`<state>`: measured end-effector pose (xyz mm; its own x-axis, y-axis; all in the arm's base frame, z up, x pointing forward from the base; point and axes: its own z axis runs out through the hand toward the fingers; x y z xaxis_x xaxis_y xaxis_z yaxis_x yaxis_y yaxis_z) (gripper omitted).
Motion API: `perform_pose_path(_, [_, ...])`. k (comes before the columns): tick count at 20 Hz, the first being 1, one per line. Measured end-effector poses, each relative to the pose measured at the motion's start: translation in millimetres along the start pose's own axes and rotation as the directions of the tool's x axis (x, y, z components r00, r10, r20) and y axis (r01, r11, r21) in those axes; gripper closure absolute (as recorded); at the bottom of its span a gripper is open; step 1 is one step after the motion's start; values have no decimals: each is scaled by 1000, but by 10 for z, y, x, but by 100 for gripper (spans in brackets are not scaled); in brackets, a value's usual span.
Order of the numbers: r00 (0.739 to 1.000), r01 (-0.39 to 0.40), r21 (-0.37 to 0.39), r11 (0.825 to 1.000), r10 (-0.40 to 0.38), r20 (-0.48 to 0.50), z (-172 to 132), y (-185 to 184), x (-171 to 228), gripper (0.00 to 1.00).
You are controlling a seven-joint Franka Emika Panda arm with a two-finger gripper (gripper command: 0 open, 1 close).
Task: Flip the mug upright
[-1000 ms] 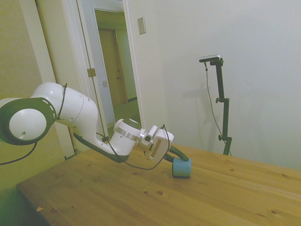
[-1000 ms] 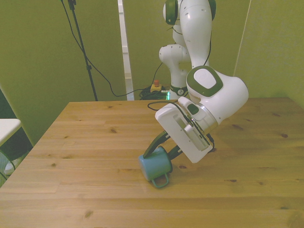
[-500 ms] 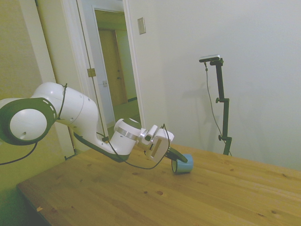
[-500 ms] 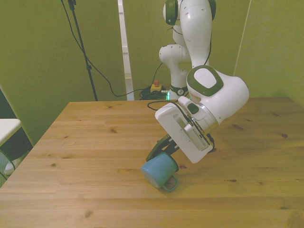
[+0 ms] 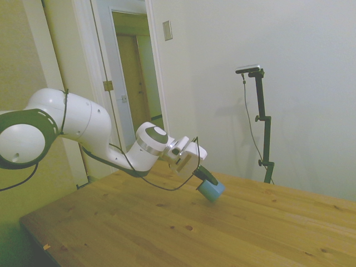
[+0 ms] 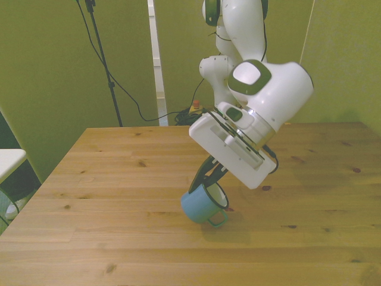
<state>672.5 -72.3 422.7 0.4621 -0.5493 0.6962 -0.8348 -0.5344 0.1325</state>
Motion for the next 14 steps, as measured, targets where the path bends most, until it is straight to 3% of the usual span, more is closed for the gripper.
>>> perform_pose_path(5, [981, -70, 134, 989, 44, 187, -335, 223, 61, 100])
perform_pose_path(10, [911, -169, 234, 957, 61, 408, -389, 355, -53, 100])
perform_pose_path(14, [863, -209, 271, 940, 47, 504, -389, 451, -39, 100])
